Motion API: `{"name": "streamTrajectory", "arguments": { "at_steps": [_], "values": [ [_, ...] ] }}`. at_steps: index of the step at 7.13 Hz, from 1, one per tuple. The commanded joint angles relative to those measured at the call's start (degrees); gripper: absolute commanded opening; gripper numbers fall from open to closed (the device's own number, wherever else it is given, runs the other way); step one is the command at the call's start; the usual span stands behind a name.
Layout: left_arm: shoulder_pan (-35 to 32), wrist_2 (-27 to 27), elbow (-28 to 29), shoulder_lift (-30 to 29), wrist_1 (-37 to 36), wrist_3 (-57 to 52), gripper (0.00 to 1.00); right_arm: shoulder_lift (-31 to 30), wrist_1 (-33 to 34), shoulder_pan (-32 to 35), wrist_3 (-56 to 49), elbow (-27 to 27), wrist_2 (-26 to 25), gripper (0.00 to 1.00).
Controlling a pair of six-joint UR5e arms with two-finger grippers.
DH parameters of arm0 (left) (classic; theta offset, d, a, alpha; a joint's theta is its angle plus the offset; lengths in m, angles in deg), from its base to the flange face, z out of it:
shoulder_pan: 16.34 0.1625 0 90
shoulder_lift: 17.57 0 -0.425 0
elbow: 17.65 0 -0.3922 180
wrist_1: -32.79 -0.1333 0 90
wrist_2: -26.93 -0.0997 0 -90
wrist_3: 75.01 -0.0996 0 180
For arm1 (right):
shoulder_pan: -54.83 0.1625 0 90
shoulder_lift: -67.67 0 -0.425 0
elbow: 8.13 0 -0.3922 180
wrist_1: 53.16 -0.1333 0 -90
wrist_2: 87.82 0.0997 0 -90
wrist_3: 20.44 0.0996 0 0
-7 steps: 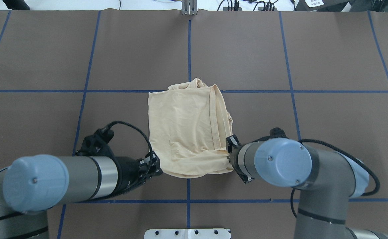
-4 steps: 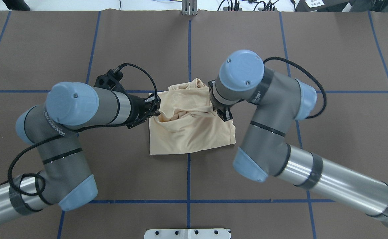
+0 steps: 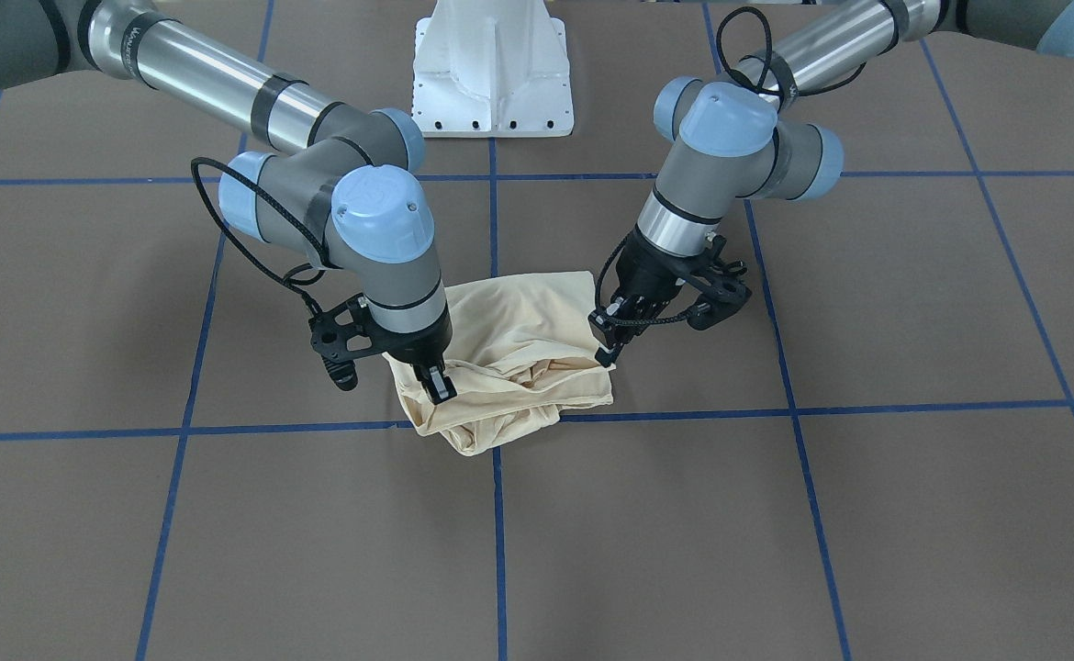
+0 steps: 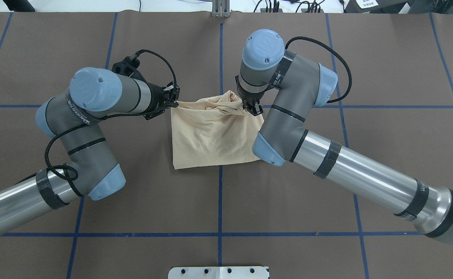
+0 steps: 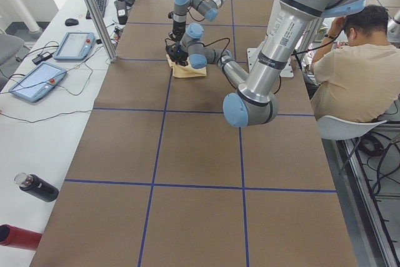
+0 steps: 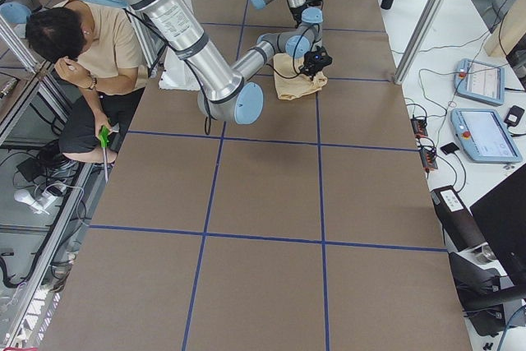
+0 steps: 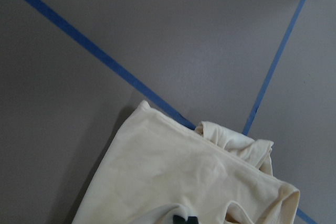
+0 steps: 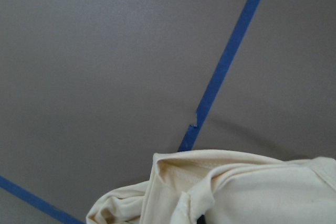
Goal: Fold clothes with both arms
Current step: 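Lift the near edge with both grippers and fold it toward the far edge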
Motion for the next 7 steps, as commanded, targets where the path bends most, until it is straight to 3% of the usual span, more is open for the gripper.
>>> {"name": "streamTrajectory", "arguments": {
  "at_steps": [1,5,6,7],
  "values": [
    [-0.9,-0.1,6.4,-1.9,5.1,-0.1,0.0,2.2,-1.1,0.2,-2.0,-3.9,0.1,0.0],
    [-1.0,-0.4,11.1,-2.0,8.1,-1.1,0.0,3.2,-1.2,1.2,-6.1,-6.8,0.1,0.0],
    [-1.0,-0.3,11.1,-2.0,8.1,-1.1,0.0,4.5,-1.3,1.2,-6.1,-8.4,0.1,0.12],
    [-1.0,-0.3,11.1,-2.0,8.1,-1.1,0.0,5.6,-1.3,1.2,-6.1,-9.7,0.2,0.37]
  ]
}}
